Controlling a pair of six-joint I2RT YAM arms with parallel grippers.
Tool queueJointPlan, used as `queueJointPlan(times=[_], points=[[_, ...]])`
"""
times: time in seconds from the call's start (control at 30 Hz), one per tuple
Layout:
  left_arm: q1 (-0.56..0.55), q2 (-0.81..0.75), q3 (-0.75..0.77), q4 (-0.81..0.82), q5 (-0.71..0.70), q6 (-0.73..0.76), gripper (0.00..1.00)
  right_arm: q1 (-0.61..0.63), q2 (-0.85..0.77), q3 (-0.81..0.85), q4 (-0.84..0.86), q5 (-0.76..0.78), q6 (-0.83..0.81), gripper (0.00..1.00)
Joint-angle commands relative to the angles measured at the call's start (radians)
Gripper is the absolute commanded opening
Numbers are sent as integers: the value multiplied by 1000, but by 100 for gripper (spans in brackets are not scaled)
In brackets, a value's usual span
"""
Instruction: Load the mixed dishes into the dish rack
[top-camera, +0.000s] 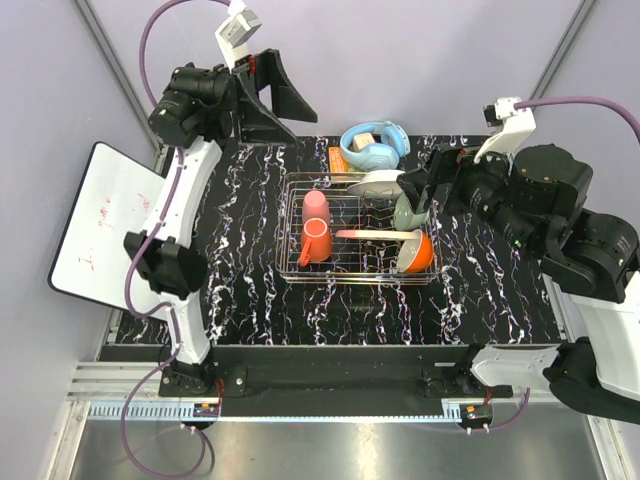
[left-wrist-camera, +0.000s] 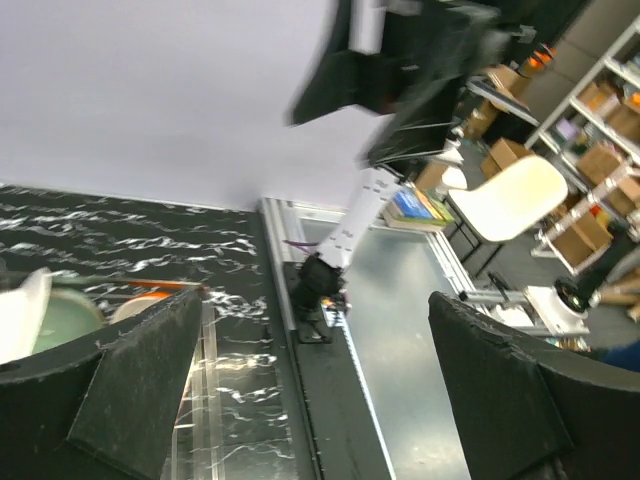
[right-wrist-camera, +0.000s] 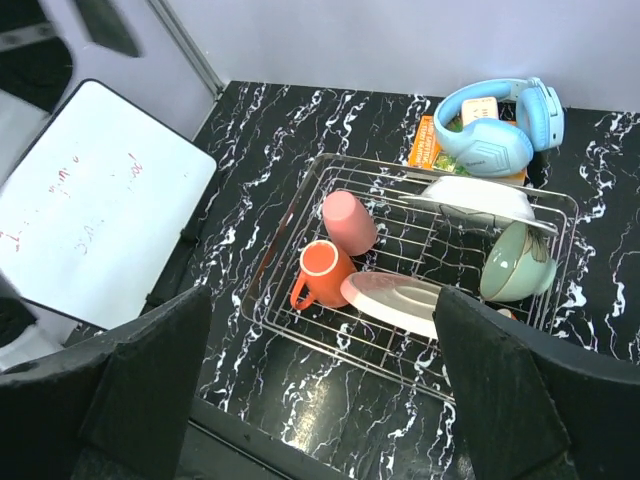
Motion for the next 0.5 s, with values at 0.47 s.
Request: queueJointPlan(times=[0.47], points=[[-373, -317, -668, 287, 103, -38, 99, 8, -214, -366, 314, -152, 26, 100]])
